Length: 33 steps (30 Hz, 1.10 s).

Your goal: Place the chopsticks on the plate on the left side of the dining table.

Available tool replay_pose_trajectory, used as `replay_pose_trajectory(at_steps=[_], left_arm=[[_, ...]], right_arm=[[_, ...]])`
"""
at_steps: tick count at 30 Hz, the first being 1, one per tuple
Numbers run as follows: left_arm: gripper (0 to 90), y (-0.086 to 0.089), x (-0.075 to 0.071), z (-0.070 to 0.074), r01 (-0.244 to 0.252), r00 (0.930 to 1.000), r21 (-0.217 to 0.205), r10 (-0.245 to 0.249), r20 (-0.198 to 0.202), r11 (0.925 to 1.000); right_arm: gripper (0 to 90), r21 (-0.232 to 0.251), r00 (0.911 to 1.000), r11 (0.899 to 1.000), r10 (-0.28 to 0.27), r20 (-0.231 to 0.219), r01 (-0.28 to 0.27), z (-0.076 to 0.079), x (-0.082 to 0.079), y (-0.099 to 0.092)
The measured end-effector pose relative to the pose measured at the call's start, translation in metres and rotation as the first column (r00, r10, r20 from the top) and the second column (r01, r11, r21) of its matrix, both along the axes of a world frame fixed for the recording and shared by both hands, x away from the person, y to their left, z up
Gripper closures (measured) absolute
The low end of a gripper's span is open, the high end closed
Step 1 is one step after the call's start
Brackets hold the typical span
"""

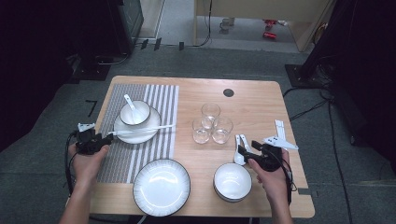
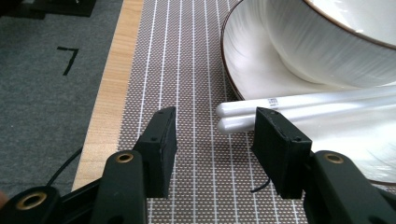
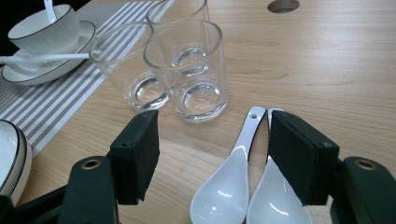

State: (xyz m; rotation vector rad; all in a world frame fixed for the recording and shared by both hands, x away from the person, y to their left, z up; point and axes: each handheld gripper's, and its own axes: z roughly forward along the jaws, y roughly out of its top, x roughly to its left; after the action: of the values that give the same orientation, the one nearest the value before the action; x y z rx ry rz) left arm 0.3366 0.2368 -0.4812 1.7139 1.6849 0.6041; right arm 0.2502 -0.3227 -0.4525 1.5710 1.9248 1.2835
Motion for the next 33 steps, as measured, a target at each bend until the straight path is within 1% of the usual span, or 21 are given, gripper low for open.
replay_pose_trajectory(at_steps=[2, 4, 13, 16, 25, 29, 32, 33], left_arm=[[49.7, 0.0, 0.0, 0.0, -0.002, 1.0, 0.0, 0.002, 0.002, 1.0], [49.4, 0.0, 0.0, -0.001, -0.016, 0.9998, 0.0, 0.016, 0.008, 0.9999], [47.7, -0.001, 0.001, -0.002, -0.033, 0.9992, -0.003, 0.033, 0.023, 0.9994], [45.4, -0.001, 0.002, -0.004, -0.041, 0.9988, -0.021, 0.042, 0.025, 0.9989], [43.2, -0.004, 0.004, -0.008, -0.039, 0.999, -0.022, 0.039, 0.023, 0.999], [42.9, -0.003, 0.004, -0.008, -0.045, 0.9987, -0.026, 0.046, 0.024, 0.9987], [43.3, 0.004, 0.003, -0.005, -0.064, 0.9969, -0.065, 0.067, 0.041, 0.9958], [45.4, 0.008, 0.003, -0.004, -0.078, 0.9954, -0.08, 0.082, 0.05, 0.9938]], right_arm=[[34.2, 0.001, 1.0, 1.0, 0.0, 0.0, 0.0, 0.0, 0.0, 0.0], [34.2, 0.001, 1.0, 1.0, 0.0, 0.0, 0.0, 0.0, 0.0, 0.0], [34.3, 0.0, 1.0, 1.0, 0.002, -0.003, -0.002, -0.001, 0.0, 0.001], [34.3, 0.001, 1.0, 1.0, 0.003, -0.003, -0.003, -0.001, 0.0, 0.001], [34.3, 0.0, 1.0, 1.0, 0.005, -0.005, -0.005, -0.002, 0.001, 0.001], [34.3, -0.001, 1.0, 1.0, 0.005, -0.005, -0.005, -0.002, 0.001, 0.001], [34.3, 0.002, 1.0, 1.0, 0.004, -0.004, -0.004, -0.001, 0.0, 0.001], [34.3, 0.003, 1.0, 1.0, 0.003, -0.003, -0.003, -0.001, 0.0, 0.0]])
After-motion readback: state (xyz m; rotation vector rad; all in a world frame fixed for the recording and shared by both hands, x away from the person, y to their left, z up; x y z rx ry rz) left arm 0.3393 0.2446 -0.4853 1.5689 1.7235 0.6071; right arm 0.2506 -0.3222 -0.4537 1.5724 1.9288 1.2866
